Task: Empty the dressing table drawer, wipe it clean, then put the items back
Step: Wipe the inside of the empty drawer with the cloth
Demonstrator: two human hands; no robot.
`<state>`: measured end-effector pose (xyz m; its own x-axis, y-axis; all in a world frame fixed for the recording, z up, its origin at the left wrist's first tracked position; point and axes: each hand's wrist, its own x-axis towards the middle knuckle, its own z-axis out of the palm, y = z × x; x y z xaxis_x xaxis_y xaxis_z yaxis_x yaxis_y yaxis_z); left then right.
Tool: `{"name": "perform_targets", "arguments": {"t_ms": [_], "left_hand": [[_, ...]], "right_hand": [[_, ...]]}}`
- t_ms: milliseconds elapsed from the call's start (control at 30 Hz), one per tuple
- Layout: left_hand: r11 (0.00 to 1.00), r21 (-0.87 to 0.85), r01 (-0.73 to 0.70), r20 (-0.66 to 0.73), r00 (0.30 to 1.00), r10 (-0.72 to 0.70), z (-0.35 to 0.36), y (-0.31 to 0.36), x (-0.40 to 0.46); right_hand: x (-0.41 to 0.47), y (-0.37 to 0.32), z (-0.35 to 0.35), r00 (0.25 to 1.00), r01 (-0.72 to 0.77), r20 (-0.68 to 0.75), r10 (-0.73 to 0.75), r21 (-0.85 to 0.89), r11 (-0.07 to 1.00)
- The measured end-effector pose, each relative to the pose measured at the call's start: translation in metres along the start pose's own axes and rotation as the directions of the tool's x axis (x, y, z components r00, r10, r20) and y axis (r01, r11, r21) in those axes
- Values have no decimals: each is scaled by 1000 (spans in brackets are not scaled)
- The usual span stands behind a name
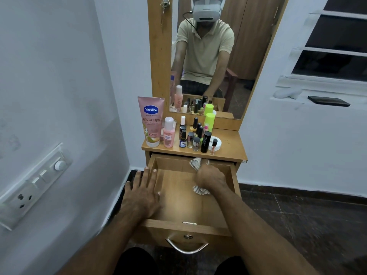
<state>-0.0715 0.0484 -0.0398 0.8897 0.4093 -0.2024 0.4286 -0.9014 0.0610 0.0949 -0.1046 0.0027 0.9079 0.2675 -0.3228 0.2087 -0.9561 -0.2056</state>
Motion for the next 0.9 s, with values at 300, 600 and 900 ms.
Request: {"name": "perform_targets", "arguments": {"t_ms": [300,600,900], "left_hand": [[1000,-19,0,-2,1000,0,0,-2,0],[1000,-10,-1,-20,1000,1,5,-3,3],[1000,-4,13,-16,1000,-13,6,-3,5]], "right_hand": [[1,-13,8,994,81,-63,-90,-129,988],[10,31,-14,976,-215,-51,213,-45,975],[-2,15,2,991,-28,-131,15,-95,995]]}}
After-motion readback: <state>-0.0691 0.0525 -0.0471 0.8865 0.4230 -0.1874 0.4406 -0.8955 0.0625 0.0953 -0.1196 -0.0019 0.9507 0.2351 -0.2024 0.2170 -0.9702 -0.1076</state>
